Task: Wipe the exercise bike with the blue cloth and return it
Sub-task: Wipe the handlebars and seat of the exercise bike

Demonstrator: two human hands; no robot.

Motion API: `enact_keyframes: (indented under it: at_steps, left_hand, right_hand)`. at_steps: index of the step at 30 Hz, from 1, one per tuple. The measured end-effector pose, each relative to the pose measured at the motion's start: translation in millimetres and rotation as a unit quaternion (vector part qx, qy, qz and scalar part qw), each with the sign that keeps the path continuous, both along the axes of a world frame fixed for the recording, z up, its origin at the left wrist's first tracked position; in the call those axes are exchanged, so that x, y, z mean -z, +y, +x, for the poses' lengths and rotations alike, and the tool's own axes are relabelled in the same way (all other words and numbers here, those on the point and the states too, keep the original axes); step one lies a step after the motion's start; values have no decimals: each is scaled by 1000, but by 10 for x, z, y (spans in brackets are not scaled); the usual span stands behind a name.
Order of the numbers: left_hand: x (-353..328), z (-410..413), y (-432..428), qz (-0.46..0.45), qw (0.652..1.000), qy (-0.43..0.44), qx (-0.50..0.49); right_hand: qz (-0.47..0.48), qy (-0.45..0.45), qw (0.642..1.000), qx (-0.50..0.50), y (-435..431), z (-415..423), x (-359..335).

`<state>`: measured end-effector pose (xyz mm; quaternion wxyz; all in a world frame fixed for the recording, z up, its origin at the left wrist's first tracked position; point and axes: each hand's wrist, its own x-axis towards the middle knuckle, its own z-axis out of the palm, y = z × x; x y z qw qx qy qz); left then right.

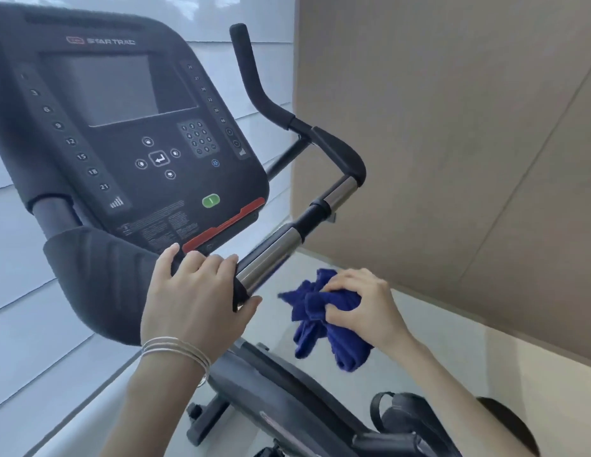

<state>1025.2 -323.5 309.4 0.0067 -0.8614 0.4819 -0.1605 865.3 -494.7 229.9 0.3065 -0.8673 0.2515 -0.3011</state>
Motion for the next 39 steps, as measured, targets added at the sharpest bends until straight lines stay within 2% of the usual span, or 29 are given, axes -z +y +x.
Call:
enact_keyframes:
  at_steps: [2, 4, 10, 15, 18, 22, 29, 32, 35, 39]
  left_hand:
    - [1, 6, 19, -9, 1000, 7, 23]
    - [26, 25, 36, -34, 998, 18, 51]
    - [138, 21, 45, -98, 988, 10, 115]
    - [291, -315, 17, -158, 970, 48, 178]
    - [591, -721, -31, -101, 961, 118, 230]
    - [1069, -1239, -117, 61, 955, 156, 246]
    - [1785, -1557, -564, 165, 946, 199, 197]
    - [1998, -1652, -673, 189, 940, 220, 179]
    - [2151, -1727, -762, 203, 935, 242, 158]
    - [2257, -1758, -890, 192, 936, 264, 132]
  right_hand:
    - [63, -13, 997, 50, 196, -220, 171]
    - [88, -15, 991, 99, 356, -474, 292]
    - [74, 27, 973, 217, 725, -1262, 472]
    - [88, 41, 954, 282, 823, -1733, 692]
    - [81, 66, 951, 292, 756, -1910, 836]
    - [62, 98, 950, 290, 528, -2113, 1019]
    - [57, 89, 956, 272, 8, -1989, 1509]
    - [32, 181, 961, 207, -165, -1698, 1769]
    - [-24, 326, 933, 148, -219, -1498, 1942]
    - [-72, 345, 927, 131, -280, -1680, 1968]
